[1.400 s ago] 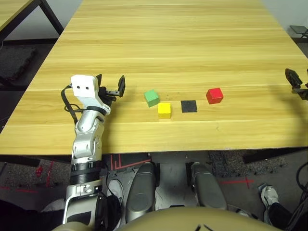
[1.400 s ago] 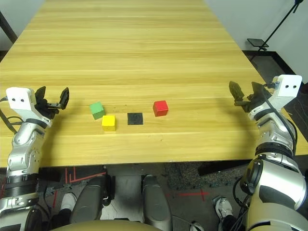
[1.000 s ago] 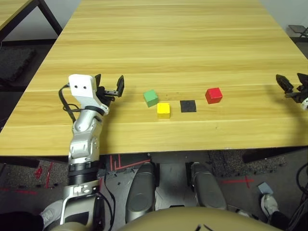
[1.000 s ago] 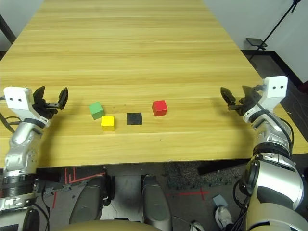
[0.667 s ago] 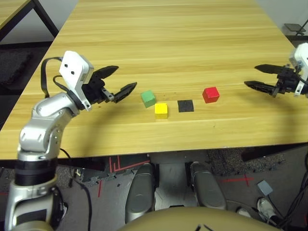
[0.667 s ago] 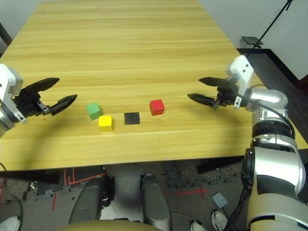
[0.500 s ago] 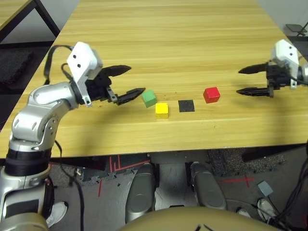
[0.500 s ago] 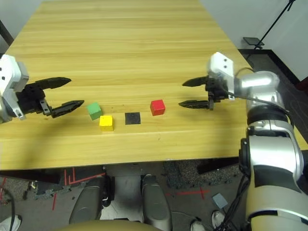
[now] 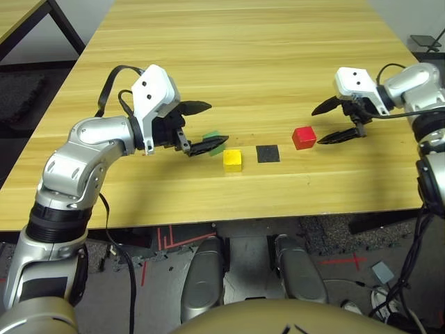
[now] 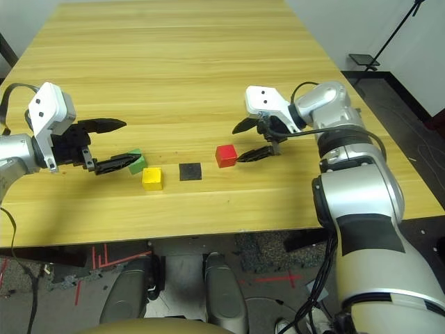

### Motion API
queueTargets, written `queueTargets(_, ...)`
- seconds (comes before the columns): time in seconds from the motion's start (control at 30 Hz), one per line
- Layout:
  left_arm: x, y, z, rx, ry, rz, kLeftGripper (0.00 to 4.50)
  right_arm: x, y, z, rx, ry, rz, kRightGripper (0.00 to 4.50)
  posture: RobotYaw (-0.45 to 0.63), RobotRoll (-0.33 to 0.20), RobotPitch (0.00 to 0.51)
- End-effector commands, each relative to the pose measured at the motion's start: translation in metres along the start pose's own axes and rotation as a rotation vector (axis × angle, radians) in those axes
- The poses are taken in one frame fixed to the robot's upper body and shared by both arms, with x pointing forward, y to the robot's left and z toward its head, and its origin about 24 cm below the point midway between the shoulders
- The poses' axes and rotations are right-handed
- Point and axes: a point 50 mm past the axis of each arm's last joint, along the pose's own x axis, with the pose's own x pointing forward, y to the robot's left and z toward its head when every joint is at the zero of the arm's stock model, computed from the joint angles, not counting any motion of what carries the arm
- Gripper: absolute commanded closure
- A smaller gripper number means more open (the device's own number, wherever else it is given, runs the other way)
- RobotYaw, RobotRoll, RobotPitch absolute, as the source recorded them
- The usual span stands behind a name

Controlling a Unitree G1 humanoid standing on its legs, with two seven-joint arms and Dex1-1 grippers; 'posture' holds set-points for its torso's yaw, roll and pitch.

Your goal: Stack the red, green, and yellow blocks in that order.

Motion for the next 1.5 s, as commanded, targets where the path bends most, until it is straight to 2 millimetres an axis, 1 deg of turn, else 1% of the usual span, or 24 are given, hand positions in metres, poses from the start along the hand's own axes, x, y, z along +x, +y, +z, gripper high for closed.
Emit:
queueTargets(0.03, 0.006, -0.008, -0.003, -0.005, 0.027, -0.021, 0.03, 0.005, -0.001, 0.003, -0.026, 0.043, 0.03, 0.0, 0.43, -0.125, 0.119)
queueTargets(0.17, 0.008, -0.012, -0.003, -0.005, 0.033, -0.03, 0.03, 0.012, -0.001, 0.003, -0.044, 0.077, 0.04, 0.0, 0.45, -0.128, 0.13)
queueTargets(0.2, 0.009, -0.013, -0.002, -0.005, 0.034, -0.032, 0.01, 0.014, -0.001, 0.002, -0.043, 0.087, 0.041, 0.18, 0.45, -0.13, 0.132)
queueTargets(0.3, 0.011, -0.015, -0.001, -0.006, 0.033, -0.035, 0.0, 0.018, -0.001, 0.002, -0.051, 0.105, 0.039, 0.94, 0.46, -0.131, 0.137)
queueTargets(0.43, 0.013, -0.014, 0.001, -0.007, 0.026, -0.025, 0.0, 0.023, -0.005, 0.007, -0.054, 0.092, 0.003, 2.39, 0.46, -0.134, 0.138)
queueTargets(0.47, 0.013, -0.013, 0.001, -0.007, 0.025, -0.024, 0.0, 0.024, -0.006, 0.01, -0.049, 0.069, 0.001, 2.47, 0.46, -0.134, 0.138)
queueTargets(0.53, 0.013, -0.013, 0.002, -0.007, 0.025, -0.022, 0.0, 0.025, -0.008, 0.016, -0.033, 0.024, 0.0, 2.46, 0.46, -0.133, 0.137)
queueTargets(0.67, 0.014, -0.012, 0.002, -0.003, 0.031, -0.019, 0.0, 0.03, -0.014, 0.043, -0.035, -0.094, 0.054, 2.46, 0.45, -0.138, 0.134)
queueTargets(0.83, 0.017, -0.009, 0.005, 0.002, 0.029, -0.018, 0.0, 0.042, -0.014, 0.057, -0.018, -0.105, 0.101, 2.46, 0.45, -0.147, 0.136)
queueTargets(1.03, 0.02, -0.007, 0.005, 0.001, 0.029, -0.016, 0.0, 0.05, -0.006, 0.06, -0.03, -0.035, 0.152, 2.46, 0.45, -0.155, 0.144)
queueTargets(1.23, 0.02, -0.006, 0.004, 0.0, 0.029, 0.003, 0.0, 0.054, -0.005, 0.06, -0.045, 0.0, 0.149, 2.46, 0.47, -0.161, 0.148)
queueTargets(1.4, 0.018, -0.006, 0.003, -0.004, 0.032, 0.023, 0.0, 0.059, -0.004, 0.06, -0.046, 0.0, 0.154, 2.46, 0.48, -0.167, 0.15)
queueTargets(1.5, 0.017, -0.005, 0.002, -0.004, 0.034, 0.038, 0.0, 0.065, -0.004, 0.063, -0.059, -0.006, 0.162, 2.46, 0.49, -0.17, 0.153)
